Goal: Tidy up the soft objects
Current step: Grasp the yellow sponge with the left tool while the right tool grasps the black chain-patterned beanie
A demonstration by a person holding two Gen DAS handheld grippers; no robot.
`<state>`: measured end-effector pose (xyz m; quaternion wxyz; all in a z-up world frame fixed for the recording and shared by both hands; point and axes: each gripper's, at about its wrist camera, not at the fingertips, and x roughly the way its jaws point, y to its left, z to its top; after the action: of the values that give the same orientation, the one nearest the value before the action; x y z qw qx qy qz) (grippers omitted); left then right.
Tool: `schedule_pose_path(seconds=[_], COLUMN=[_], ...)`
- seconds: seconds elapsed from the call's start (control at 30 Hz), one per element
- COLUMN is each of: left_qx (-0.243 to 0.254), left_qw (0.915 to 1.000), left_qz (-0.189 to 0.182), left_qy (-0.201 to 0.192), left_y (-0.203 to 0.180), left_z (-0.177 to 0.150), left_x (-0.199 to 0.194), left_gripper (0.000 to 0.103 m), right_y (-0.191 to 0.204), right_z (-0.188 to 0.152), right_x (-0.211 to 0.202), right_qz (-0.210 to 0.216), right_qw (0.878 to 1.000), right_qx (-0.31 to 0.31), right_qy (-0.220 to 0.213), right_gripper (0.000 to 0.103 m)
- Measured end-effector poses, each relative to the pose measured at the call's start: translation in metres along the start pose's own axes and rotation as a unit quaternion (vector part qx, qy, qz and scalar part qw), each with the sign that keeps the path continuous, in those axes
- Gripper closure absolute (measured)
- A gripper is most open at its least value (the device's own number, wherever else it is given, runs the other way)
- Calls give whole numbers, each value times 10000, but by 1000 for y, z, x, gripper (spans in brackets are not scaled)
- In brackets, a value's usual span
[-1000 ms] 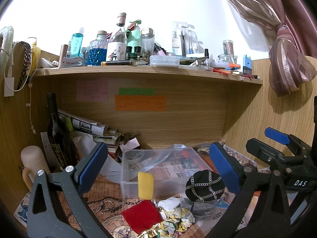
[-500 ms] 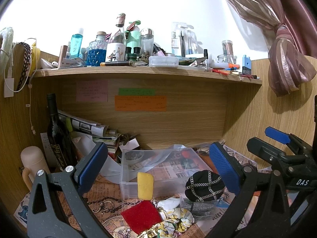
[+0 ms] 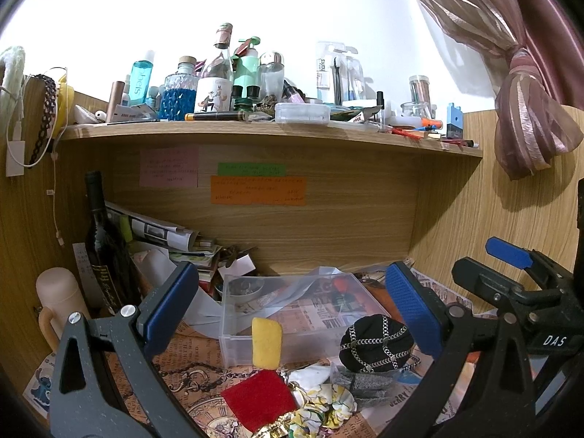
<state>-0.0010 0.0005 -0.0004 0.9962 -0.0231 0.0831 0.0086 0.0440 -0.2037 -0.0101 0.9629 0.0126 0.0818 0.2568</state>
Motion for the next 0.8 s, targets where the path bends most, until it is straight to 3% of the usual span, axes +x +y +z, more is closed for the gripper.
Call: schedule_pose_path(seconds=[0.5, 0.67, 0.8], left_qx=[-87, -130, -255], left_qw=[9995, 9975, 9916], left_qz=[-150, -130, -127], left_qy=[260, 688, 1260], left_y=[5, 11, 20], left_z=[-7, -26, -49], left_x=[17, 36, 60], left_gripper=[0, 0, 0], right_y=[-5, -15, -26], right_z=[-7, -24, -45], right_x=[12, 30, 49], right_qz=[7, -165, -168], right_qw=[9999, 9985, 9945], right_qx=[15, -10, -60], right_qy=[121, 521, 1028], right_gripper=[0, 0, 0])
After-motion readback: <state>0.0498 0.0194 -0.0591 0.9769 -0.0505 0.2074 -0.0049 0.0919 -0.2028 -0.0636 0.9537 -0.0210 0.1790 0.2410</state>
